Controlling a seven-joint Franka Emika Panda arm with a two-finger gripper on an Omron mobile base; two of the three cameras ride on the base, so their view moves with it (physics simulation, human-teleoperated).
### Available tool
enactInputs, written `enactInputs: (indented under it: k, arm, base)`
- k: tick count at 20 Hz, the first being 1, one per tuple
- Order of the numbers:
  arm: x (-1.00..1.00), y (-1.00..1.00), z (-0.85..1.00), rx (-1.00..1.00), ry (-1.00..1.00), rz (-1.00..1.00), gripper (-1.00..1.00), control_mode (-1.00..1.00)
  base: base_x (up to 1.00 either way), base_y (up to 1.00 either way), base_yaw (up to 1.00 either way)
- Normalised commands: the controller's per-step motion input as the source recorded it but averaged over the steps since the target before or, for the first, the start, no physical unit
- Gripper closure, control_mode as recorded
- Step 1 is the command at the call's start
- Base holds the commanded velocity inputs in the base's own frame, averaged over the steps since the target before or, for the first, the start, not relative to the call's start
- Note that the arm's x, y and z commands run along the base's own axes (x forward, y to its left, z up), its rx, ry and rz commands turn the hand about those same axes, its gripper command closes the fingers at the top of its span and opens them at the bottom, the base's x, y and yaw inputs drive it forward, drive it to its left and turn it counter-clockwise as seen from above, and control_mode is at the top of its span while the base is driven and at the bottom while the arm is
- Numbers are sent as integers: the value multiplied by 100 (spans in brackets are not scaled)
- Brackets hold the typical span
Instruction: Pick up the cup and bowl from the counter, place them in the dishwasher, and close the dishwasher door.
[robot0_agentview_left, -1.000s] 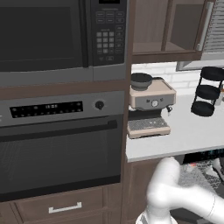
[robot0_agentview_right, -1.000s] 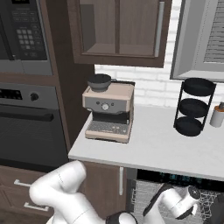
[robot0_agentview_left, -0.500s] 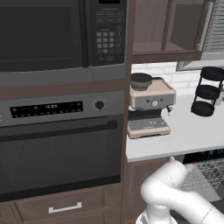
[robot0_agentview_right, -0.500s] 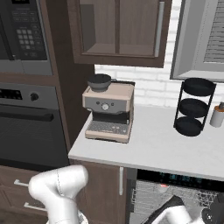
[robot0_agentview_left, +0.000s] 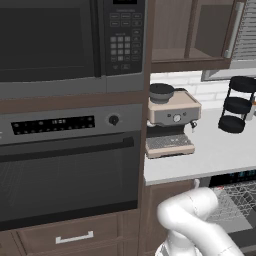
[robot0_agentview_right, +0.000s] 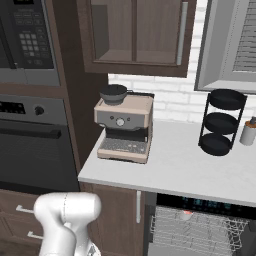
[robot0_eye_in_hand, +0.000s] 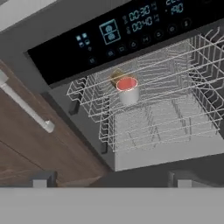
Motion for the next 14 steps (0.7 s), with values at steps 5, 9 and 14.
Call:
enactInputs:
  k: [5, 9, 14]
  arm:
    - [-100, -10, -19, -7, -57, 21, -100, -100]
    - [-94, -4, -83, -10, -53, 14, -100, -100]
    - [-7, -49, -100, 12, -29, 1, -100, -100]
  base:
    - [0, 0, 0]
    - [0, 0, 0]
    - [0, 0, 0]
